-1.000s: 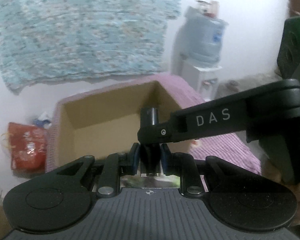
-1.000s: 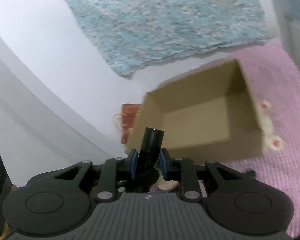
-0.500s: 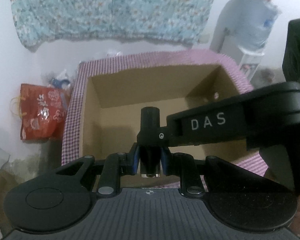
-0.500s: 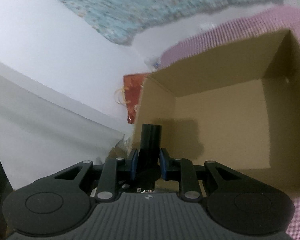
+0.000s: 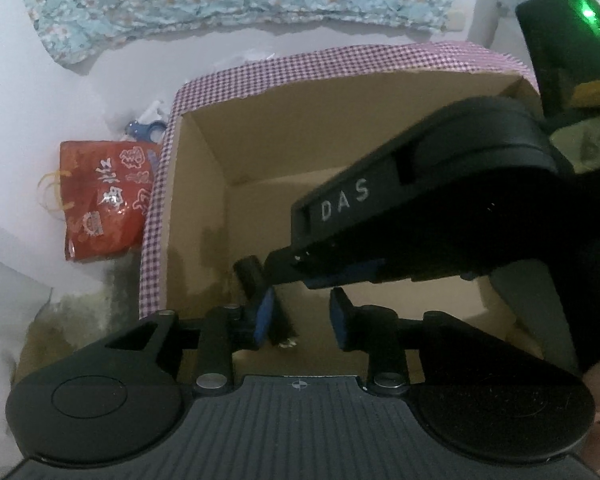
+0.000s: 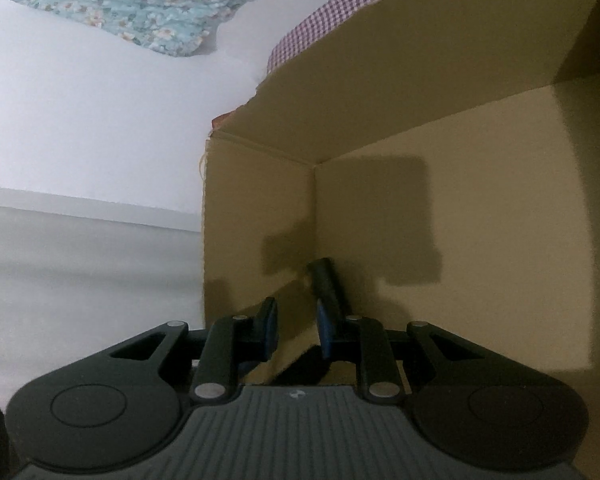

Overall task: Organize rigid objects
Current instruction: 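Carry the black cylinder into the cardboard box and open the right tool, then withdraw the right tool from the box back over the table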

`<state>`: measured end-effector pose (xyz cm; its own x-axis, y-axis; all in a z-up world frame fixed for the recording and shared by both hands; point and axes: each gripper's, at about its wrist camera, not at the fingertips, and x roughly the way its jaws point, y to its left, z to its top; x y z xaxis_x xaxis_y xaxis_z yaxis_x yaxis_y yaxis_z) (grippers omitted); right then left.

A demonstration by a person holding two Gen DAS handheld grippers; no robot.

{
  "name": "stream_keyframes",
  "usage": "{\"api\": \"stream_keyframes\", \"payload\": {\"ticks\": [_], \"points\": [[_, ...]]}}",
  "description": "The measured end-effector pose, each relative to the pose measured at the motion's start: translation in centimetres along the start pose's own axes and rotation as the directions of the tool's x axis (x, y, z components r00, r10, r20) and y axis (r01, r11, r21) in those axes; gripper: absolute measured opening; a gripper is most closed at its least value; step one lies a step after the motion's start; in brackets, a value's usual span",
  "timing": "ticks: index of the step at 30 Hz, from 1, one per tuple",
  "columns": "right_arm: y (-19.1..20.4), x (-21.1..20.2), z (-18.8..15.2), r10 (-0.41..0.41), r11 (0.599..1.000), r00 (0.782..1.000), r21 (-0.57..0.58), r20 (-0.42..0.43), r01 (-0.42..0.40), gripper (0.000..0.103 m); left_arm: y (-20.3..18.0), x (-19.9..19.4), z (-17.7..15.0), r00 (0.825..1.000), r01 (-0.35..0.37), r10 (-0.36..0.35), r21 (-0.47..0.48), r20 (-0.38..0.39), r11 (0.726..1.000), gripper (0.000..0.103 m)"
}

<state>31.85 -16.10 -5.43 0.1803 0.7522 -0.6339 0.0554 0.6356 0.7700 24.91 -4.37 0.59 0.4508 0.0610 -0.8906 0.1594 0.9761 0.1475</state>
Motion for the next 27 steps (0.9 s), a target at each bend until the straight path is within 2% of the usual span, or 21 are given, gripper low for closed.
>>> {"api": "stream_keyframes", "payload": {"ticks": [5,11,14,25,27], "points": [[0.3,-1.1,-0.9,0.027,1.000,0.999,-0.010,0.019,-0.027,0.023,0.4,-1.1,-0.4,1.000,0.008,-0.008,-0.017,0.022,1.000,0.037],[1.0,-4.5,-2.4,0.053,0.998,0.996,-0.049,0.076,-0.049,0.023,0.5,-3.8,-1.4,0.997,0.015,-0.012,-0.034,0.081,0.999,0.043],[1.6,-6.8,-3.7,0.056,0.996,0.993,-0.080,0.107,-0.047,0.024,0.1,-5.4,-2.0,0.993,0.001,0.003,-0.032,0.118,0.999,0.049],[4.1,-12.1,-8.9,0.061,0.982,0.975,-0.189,0.212,-0.020,0.024,-0.6,-10.0,-5.0,0.981,0.001,0.008,-0.048,0.194,0.999,0.053],[4.1,-13.2,-10.1,0.064,0.980,0.970,-0.199,0.236,-0.016,0.024,-0.6,-10.7,-5.8,0.979,0.013,-0.002,-0.051,0.204,0.999,0.057]]}}
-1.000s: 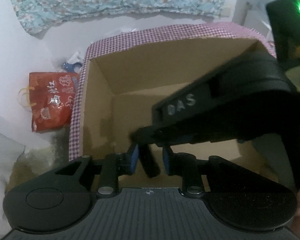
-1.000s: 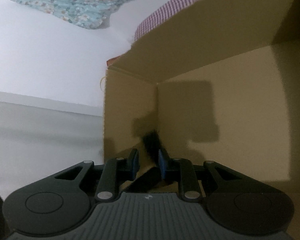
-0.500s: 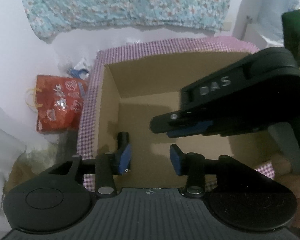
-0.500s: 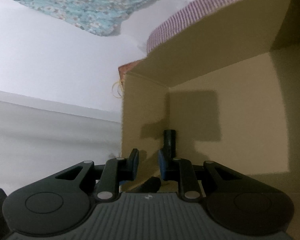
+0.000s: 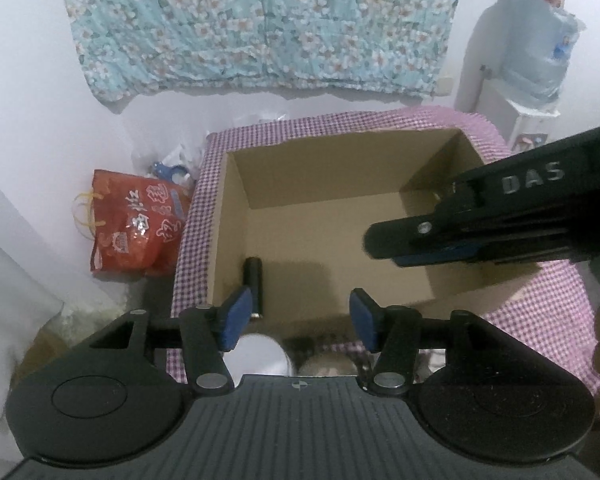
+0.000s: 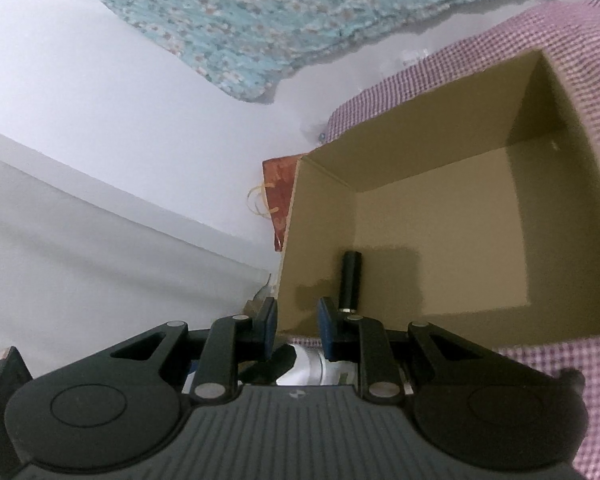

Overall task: Organize rigid objects
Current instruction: 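Withdraw the right tool from the box back over the table, then grasp the lime-green battery with the right tool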

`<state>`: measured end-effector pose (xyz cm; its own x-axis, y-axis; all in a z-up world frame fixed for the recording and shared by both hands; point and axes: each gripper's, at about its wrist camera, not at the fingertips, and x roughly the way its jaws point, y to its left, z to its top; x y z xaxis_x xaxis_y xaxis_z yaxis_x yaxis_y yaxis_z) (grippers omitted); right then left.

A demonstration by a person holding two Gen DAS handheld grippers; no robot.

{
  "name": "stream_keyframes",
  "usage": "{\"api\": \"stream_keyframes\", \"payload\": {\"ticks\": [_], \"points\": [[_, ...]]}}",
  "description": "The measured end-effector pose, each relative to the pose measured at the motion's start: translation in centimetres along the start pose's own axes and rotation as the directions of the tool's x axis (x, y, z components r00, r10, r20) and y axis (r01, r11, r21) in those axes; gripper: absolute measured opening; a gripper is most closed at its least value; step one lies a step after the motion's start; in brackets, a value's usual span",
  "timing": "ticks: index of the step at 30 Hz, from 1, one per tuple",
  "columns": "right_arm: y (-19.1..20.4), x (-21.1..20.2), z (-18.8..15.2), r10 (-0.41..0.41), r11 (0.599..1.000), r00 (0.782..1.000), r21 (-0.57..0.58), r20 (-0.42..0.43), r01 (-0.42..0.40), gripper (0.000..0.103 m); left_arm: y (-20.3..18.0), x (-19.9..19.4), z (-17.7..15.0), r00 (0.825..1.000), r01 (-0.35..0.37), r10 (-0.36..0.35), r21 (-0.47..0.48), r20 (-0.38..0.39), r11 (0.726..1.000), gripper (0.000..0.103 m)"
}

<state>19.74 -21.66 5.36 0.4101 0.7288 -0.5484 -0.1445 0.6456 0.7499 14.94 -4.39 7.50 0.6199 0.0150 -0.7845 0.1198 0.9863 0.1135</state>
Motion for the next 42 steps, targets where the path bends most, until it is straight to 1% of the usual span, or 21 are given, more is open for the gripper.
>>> {"api": "stream_keyframes", "payload": {"ticks": [2,3,4,6,9,12,15,17,19,22,26,28,30,34,35,36,37,39,42], "points": [[0.3,-1.0,-0.8,-0.007,1.000,1.000,-0.010,0.027,0.007,0.024,0.2,-0.8,-0.7,1.000,0.019,-0.019,-0.015,0.011,1.000,0.063],[0.3,-1.8,-1.4,-0.011,1.000,0.999,-0.018,0.046,0.012,0.025,0.2,-1.2,-1.2,0.999,0.029,-0.029,-0.021,0.018,0.999,0.069],[0.1,-2.7,-2.0,-0.015,0.999,0.998,-0.027,0.064,0.016,0.025,0.2,-1.5,-1.7,0.999,0.034,-0.034,-0.023,0.023,0.999,0.072],[-0.4,-4.2,-3.4,-0.039,0.999,0.994,-0.032,0.102,0.042,0.025,0.0,-1.8,-2.8,0.999,0.041,-0.041,-0.017,0.032,0.999,0.083],[-2.0,-5.2,-5.5,-0.080,0.997,0.989,-0.007,0.125,0.082,0.025,-0.6,-2.1,-4.5,0.997,0.066,-0.066,-0.003,0.043,0.998,0.091],[-3.8,-5.3,-7.3,-0.133,0.991,0.984,0.041,0.122,0.129,0.025,-1.5,-1.8,-6.0,0.992,0.115,-0.116,0.020,0.042,0.993,0.095],[-5.8,-5.0,-8.9,-0.183,0.981,0.977,0.084,0.109,0.174,0.025,-2.6,-1.2,-7.4,0.987,0.154,-0.156,0.050,0.036,0.987,0.095],[-7.2,-4.6,-10.0,-0.213,0.973,0.973,0.114,0.092,0.202,0.025,-3.3,-0.5,-7.8,0.983,0.182,-0.183,0.067,0.017,0.981,0.095],[-8.5,-4.6,-11.0,-0.233,0.966,0.969,0.134,0.079,0.221,0.025,-4.0,-0.1,-8.4,0.976,0.218,-0.219,0.072,0.002,0.973,0.095],[-9.8,-3.4,-11.9,-0.246,0.959,0.968,0.158,0.047,0.236,0.025,-5.0,1.1,-8.6,0.964,0.266,-0.266,0.090,-0.016,0.960,0.095],[-11.2,-2.1,-12.9,-0.267,0.950,0.964,0.174,0.018,0.260,0.025,-6.6,2.8,-9.4,0.955,0.296,-0.291,0.140,-0.057,0.945,0.092],[-11.7,-1.5,-12.8,-0.276,0.946,0.961,0.177,0.004,0.271,0.025,-7.3,3.7,-9.7,0.949,0.315,-0.306,0.162,-0.079,0.935,0.087],[-12.2,-0.9,-12.6,-0.285,0.942,0.958,0.180,-0.010,0.282,0.025,-8.0,4.5,-10.0,0.942,0.332,-0.317,0.171,-0.108,0.928,0.077],[-13.1,0.1,-12.2,-0.287,0.936,0.957,0.201,-0.041,0.289,0.025,-9.1,5.8,-10.1,0.935,0.348,-0.324,0.185,-0.145,0.919,0.070],[-13.3,0.3,-12.1,-0.285,0.935,0.957,0.208,-0.047,0.289,0.025,-9.3,6.1,-10.1,0.933,0.351,-0.326,0.188,-0.152,0.917,0.064],[-13.5,0.6,-12.1,-0.285,0.933,0.957,0.215,-0.054,0.290,0.025,-9.4,6.4,-10.1,0.932,0.354,-0.326,0.192,-0.160,0.915,0.061],[-13.7,0.8,-12.0,-0.283,0.932,0.957,0.219,-0.058,0.289,0.025,-9.6,6.7,-10.0,0.930,0.356,-0.326,0.195,-0.169,0.914,0.061],[-14.0,1.2,-11.9,-0.278,0.931,0.958,0.226,-0.064,0.285,0.025,-9.8,7.3,-9.9,0.928,0.359,-0.326,0.199,-0.181,0.912,0.054],[-14.2,1.6,-11.6,-0.274,0.931,0.959,0.231,-0.071,0.283,0.025,-10.0,7.9,-9.7,0.924,0.364,-0.326,0.196,-0.197,0.911,0.050]]}}
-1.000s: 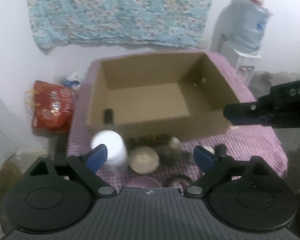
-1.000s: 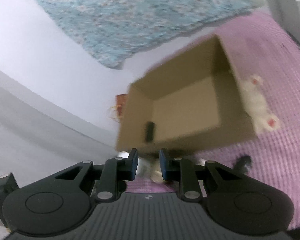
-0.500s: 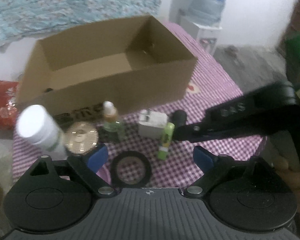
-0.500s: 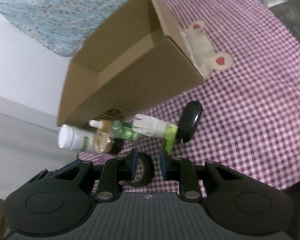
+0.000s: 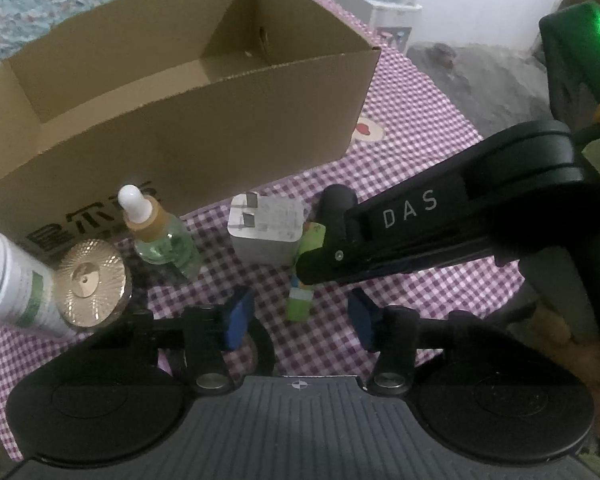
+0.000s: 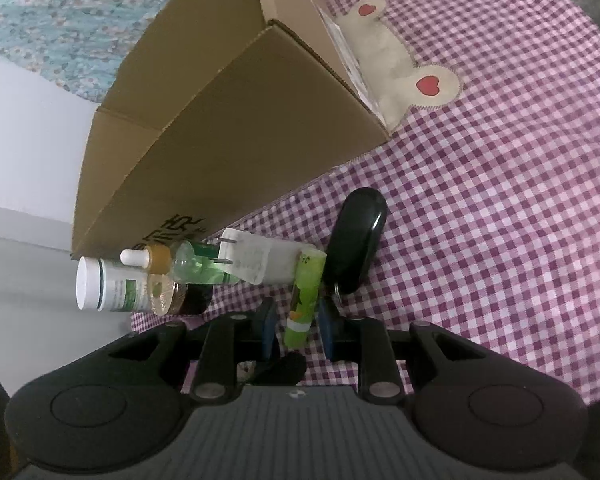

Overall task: Organize rigid objects
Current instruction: 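Grasp the lime-green battery with the right tool, then carry the green battery into the box and release it upright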

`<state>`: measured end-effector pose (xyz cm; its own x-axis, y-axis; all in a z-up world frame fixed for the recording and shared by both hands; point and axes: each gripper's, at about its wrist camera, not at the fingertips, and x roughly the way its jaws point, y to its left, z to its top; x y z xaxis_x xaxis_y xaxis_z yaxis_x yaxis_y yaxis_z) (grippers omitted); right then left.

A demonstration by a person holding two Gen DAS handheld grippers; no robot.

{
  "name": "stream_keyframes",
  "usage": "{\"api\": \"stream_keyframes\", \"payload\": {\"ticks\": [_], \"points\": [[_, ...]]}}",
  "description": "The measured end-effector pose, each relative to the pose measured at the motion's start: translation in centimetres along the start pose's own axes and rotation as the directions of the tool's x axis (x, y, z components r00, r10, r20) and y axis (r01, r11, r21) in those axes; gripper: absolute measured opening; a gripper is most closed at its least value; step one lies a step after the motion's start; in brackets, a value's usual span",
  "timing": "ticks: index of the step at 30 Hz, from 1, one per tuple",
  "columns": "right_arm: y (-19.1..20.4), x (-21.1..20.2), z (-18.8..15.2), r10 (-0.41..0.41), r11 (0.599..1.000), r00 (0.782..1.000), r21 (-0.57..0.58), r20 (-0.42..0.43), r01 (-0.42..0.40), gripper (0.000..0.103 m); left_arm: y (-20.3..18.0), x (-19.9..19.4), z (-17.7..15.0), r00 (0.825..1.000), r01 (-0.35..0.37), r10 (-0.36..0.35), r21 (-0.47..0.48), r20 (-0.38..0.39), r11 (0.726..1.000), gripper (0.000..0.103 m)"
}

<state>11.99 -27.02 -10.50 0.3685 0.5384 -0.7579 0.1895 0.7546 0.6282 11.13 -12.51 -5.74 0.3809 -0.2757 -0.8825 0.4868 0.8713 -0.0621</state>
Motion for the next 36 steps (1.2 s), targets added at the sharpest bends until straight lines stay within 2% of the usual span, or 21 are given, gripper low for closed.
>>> {"api": "stream_keyframes", "payload": {"ticks": [6,16,21,25,36], "points": [[0.0,1.2,0.4,-0.003,1.000,1.000,0.020,-0.015,0.003,0.025,-0.2,0.9,0.2,1.000,-0.011,0.011,0.007,-0.017,1.000,0.039],[-0.1,2.6,0.9,0.010,0.999,1.000,0.052,-0.020,-0.009,0.024,-0.2,2.4,0.7,0.999,-0.008,0.009,0.002,-0.046,1.000,0.032],[-0.7,2.4,1.0,0.023,0.997,1.000,0.080,-0.009,-0.022,0.021,-0.2,3.0,0.6,0.999,-0.018,0.018,-0.009,-0.052,1.000,0.018],[-1.3,2.0,0.8,0.034,0.995,0.999,0.098,-0.002,-0.034,0.017,-0.5,3.1,0.6,0.999,-0.012,0.012,0.002,-0.045,1.000,0.015],[-1.3,-1.3,-0.5,0.086,0.991,0.995,0.103,0.043,-0.090,0.017,-2.6,0.4,0.2,0.999,-0.034,0.034,0.050,0.000,0.998,0.014]]}}
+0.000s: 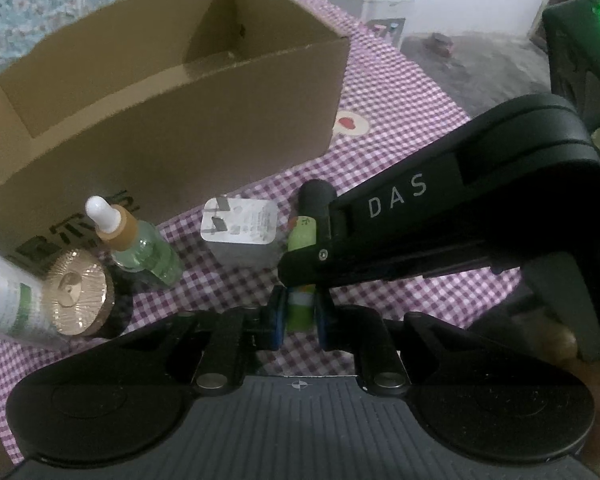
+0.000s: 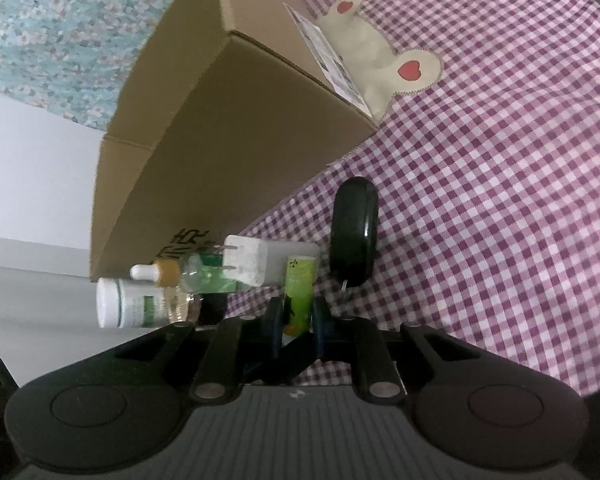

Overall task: Organize rigid objects
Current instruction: 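Carry the green battery into the box and release it upright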

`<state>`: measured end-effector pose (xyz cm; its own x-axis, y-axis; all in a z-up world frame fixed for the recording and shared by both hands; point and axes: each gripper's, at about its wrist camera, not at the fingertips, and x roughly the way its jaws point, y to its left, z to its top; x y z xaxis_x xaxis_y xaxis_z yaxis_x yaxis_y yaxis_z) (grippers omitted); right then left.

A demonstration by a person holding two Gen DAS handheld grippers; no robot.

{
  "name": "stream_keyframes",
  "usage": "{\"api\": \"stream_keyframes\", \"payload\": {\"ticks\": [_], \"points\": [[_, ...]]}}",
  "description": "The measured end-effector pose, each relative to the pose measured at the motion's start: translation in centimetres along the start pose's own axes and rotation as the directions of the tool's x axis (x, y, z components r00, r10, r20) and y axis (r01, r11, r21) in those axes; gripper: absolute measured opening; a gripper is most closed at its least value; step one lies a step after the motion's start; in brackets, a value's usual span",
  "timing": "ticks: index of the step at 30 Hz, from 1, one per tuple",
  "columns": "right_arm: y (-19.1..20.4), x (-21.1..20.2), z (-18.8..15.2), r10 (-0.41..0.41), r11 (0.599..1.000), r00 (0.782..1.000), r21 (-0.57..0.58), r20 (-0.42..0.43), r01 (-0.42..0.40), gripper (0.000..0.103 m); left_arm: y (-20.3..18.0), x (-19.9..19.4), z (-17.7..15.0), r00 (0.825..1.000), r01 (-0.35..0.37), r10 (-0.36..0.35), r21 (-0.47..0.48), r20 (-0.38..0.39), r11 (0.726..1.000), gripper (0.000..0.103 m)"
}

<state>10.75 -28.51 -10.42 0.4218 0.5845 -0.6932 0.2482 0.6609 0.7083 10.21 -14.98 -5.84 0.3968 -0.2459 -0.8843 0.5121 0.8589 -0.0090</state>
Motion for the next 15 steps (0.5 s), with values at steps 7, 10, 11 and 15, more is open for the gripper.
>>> {"api": "stream_keyframes", "payload": {"ticks": [7,10,11,15], "points": [[2.8,-3.6,-1.7,0.043,0.997,0.998,-0.072,0.055,-0.039,0.017,-1.1,-4.2,-0.4,0.996,-0.023,0.022,0.016,0.084,1.000,0.014],[5.2,-5.2,-2.2,0.074,0.988,0.994,-0.138,0.078,-0.063,0.017,-0.9,-6.8,-0.3,0.989,-0.052,0.048,0.023,0.140,0.998,0.014],[6.2,-5.6,-2.2,0.086,0.985,0.993,-0.159,0.082,-0.072,0.017,-0.7,-7.7,-0.2,0.986,-0.063,0.059,0.020,0.157,0.998,0.014],[11.0,-6.2,-0.9,0.143,0.958,0.986,-0.263,0.086,-0.116,0.017,1.2,-10.7,0.9,0.967,-0.114,0.114,-0.015,0.228,0.993,0.014]]}}
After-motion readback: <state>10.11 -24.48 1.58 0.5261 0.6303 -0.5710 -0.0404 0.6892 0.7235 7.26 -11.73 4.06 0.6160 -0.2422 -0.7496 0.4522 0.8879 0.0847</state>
